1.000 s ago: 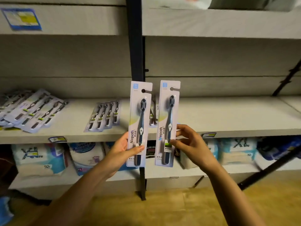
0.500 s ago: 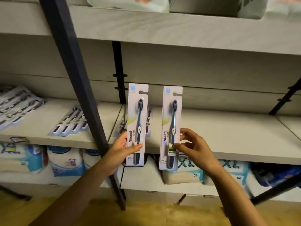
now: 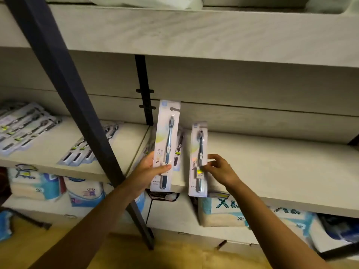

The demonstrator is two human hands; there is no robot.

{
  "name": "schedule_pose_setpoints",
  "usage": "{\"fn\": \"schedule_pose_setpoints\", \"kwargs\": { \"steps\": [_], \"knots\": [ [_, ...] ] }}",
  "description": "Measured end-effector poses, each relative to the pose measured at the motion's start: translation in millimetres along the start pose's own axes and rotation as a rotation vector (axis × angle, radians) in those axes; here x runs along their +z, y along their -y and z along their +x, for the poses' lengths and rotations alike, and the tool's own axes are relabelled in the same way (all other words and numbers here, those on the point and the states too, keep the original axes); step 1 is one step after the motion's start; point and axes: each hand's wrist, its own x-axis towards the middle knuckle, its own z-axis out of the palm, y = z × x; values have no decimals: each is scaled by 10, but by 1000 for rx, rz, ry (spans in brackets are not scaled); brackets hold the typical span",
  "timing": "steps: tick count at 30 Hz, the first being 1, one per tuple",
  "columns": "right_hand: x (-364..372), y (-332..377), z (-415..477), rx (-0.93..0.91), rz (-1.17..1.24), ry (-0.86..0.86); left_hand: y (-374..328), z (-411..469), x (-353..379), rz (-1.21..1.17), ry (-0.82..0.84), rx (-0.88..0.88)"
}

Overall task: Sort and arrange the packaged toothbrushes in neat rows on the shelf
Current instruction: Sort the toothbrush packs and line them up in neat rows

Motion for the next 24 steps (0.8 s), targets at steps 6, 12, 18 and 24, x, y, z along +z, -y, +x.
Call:
{"fn": "schedule_pose_setpoints", "kwargs": {
  "steps": [6,12,18,24],
  "knots": [
    [276,-104,825,155,-52,-34,-23,196,2,-1,-49,-15],
    [398,-215,1179,278,-192,-81,64,246,5,37,-83,-23],
    [337,-109,999,179,-83,-80,97,309,64,12,-52,-34],
    [165,165,-8,-84,140,107,81,437,326,-105,-13,-71]
  ]
}}
